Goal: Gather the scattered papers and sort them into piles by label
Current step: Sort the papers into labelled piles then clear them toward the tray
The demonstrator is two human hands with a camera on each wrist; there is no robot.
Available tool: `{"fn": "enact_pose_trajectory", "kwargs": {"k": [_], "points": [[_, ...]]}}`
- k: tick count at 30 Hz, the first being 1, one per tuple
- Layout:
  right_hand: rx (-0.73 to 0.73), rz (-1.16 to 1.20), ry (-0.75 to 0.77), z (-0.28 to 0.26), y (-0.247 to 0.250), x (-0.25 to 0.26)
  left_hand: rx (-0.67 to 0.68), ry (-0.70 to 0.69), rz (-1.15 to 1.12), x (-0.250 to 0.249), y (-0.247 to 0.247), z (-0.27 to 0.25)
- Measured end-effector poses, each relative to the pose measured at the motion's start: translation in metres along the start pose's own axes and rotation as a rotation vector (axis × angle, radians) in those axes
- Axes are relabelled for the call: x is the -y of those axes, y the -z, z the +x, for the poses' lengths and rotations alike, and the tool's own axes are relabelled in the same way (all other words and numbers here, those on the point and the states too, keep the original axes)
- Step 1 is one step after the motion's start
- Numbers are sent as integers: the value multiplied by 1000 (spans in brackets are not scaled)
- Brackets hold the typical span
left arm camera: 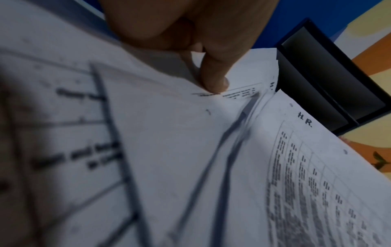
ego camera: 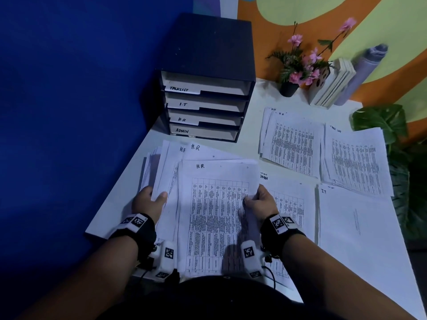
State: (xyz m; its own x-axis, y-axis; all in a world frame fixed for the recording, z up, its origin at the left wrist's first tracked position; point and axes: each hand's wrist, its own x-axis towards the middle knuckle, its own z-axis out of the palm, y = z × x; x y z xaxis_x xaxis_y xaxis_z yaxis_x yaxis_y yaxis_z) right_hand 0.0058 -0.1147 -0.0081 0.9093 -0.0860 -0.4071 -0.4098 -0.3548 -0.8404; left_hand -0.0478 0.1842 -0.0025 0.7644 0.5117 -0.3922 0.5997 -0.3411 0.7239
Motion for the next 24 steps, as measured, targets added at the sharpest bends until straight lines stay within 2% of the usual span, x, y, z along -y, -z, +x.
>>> {"fn": "enact_pose_trajectory", "kwargs": {"k": [8, 11, 14, 18, 24], "points": [[-42, 77, -102, 8, 9, -13, -119, -64, -150, 0, 2, -4], [-47, 164, -94, 2, 5, -9, -98, -111, -202, 1, 0, -2], [-57, 132, -72, 1, 5, -6, -70, -155, -188, -1, -1, -2], [-58, 85, -20, 0, 7, 0, -16, -136, -198, -1, 1, -1], [-27, -4, -43, 1, 5, -2, -1, -137, -150, -2, 3, -2]]}}
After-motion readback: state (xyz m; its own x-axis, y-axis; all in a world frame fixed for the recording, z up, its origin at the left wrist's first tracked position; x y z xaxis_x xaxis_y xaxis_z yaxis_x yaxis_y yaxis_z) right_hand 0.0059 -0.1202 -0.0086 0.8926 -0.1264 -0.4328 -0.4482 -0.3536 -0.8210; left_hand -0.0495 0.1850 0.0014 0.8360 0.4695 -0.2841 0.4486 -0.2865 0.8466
